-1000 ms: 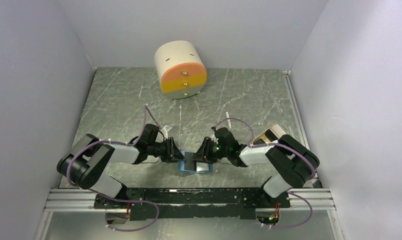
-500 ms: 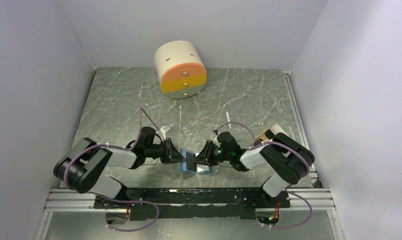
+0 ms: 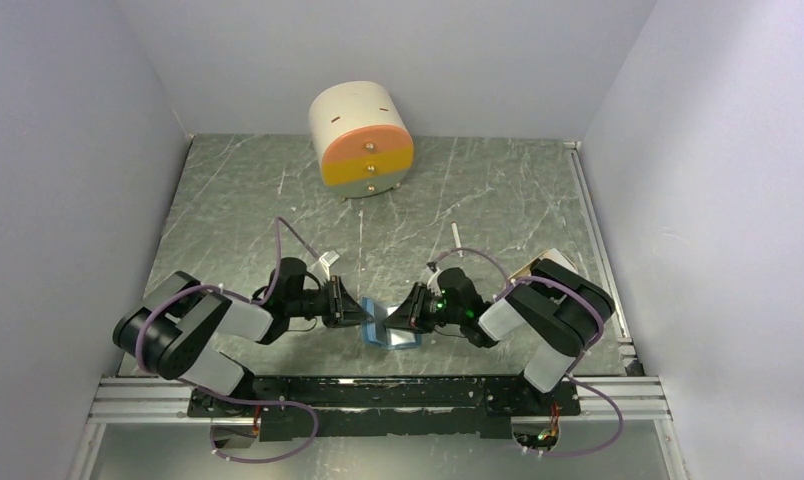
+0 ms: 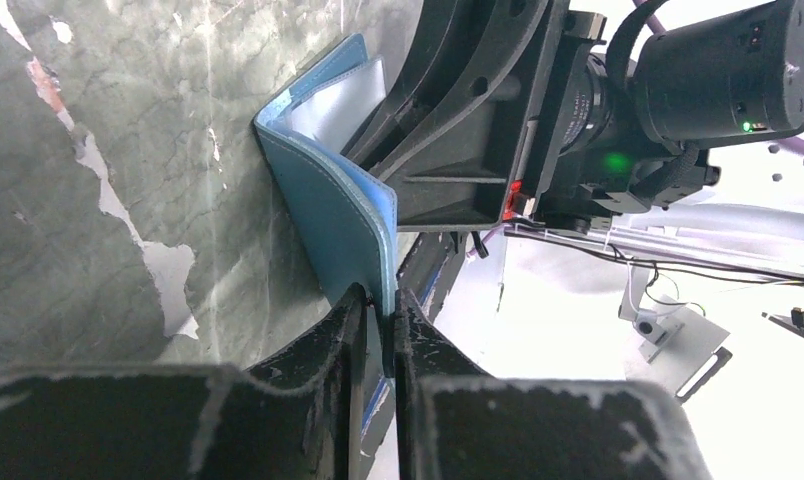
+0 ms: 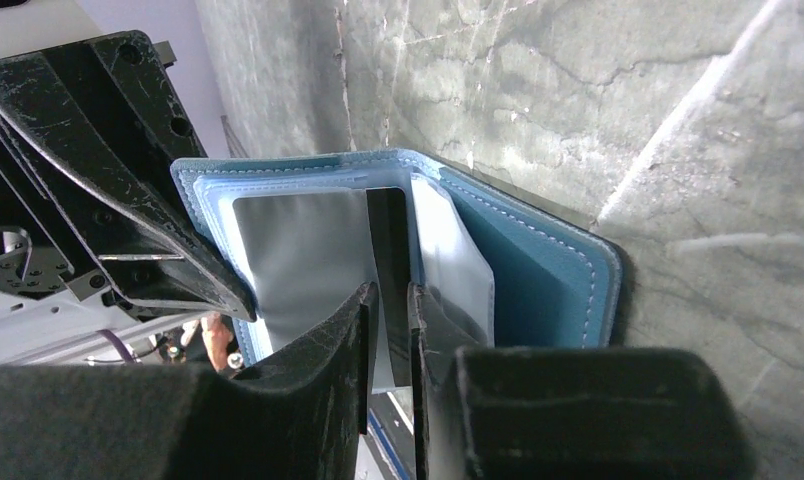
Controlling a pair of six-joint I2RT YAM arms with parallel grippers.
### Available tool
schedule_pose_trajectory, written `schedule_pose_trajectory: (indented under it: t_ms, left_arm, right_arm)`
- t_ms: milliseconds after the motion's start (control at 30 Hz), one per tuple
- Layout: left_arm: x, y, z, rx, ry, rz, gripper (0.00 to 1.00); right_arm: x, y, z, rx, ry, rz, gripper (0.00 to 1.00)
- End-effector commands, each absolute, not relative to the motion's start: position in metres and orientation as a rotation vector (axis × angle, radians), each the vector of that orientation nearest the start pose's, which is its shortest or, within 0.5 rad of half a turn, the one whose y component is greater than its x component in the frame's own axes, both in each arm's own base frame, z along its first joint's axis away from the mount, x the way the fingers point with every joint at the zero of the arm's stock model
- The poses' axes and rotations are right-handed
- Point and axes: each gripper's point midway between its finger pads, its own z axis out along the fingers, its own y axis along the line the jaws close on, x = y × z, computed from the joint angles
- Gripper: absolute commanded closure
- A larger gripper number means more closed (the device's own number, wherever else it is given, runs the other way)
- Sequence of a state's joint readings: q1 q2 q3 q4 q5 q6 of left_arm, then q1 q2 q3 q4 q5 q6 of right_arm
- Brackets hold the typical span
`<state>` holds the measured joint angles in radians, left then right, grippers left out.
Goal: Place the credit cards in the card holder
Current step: Insert the credit card into the card holder.
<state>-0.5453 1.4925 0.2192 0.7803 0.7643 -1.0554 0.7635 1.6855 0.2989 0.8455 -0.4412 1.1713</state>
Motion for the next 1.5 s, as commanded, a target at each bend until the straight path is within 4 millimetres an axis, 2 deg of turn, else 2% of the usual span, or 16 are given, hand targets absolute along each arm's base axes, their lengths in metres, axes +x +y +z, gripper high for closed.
schedule_pose_trajectory:
  t_ms: [0, 100, 233, 333, 467, 633, 833, 967, 1267, 1367, 1467]
  left_arm:
    - [0.1569, -0.2766, 0.0802, 0.073, 2.303, -1.758, 0.84]
    - [0.1567, -0.2766, 0.0808, 0.083, 2.297, -1.756, 0.78]
    - [0.1589, -0.2760, 0.0806, 0.082, 2.297, -1.735, 0.83]
    - [0.1601, -0.2771, 0.0844, 0.098, 2.274, -1.743, 0.82]
    - [0.1605, -0.2779, 0.0840, 0.101, 2.272, -1.744, 0.90]
    - [0.1605, -0.2781, 0.0852, 0.100, 2.256, -1.754, 0.88]
    - [0.1601, -0.2764, 0.0788, 0.091, 2.280, -1.728, 0.91]
    - [0.1566, -0.2787, 0.0816, 0.098, 2.279, -1.752, 0.79]
    - [0.1533, -0.2824, 0.0860, 0.122, 2.259, -1.770, 0.84]
    - [0.1530, -0.2820, 0.0842, 0.115, 2.260, -1.764, 0.90]
    - [0.1525, -0.2828, 0.0858, 0.127, 2.250, -1.775, 0.86]
  right_arm:
    - [0.1598, 0.3100, 0.0203, 0.188, 2.489, 1.503, 0.79]
    - [0.1586, 0.3102, 0.0183, 0.186, 2.494, 1.506, 0.78]
    - [0.1569, 0.3117, 0.0156, 0.184, 2.506, 1.517, 0.78]
    - [0.1566, 0.3143, 0.0164, 0.175, 2.505, 1.538, 0.78]
    - [0.1574, 0.3143, 0.0164, 0.163, 2.512, 1.522, 0.78]
    - [0.1577, 0.3126, 0.0159, 0.163, 2.513, 1.508, 0.77]
    - [0.1566, 0.3126, 0.0158, 0.172, 2.510, 1.519, 0.78]
    - [0.1565, 0.3124, 0.0164, 0.162, 2.510, 1.513, 0.77]
    - [0.1580, 0.3096, 0.0179, 0.139, 2.514, 1.470, 0.77]
    - [0.1580, 0.3093, 0.0176, 0.141, 2.515, 1.469, 0.77]
    - [0.1564, 0.3083, 0.0158, 0.144, 2.518, 1.470, 0.77]
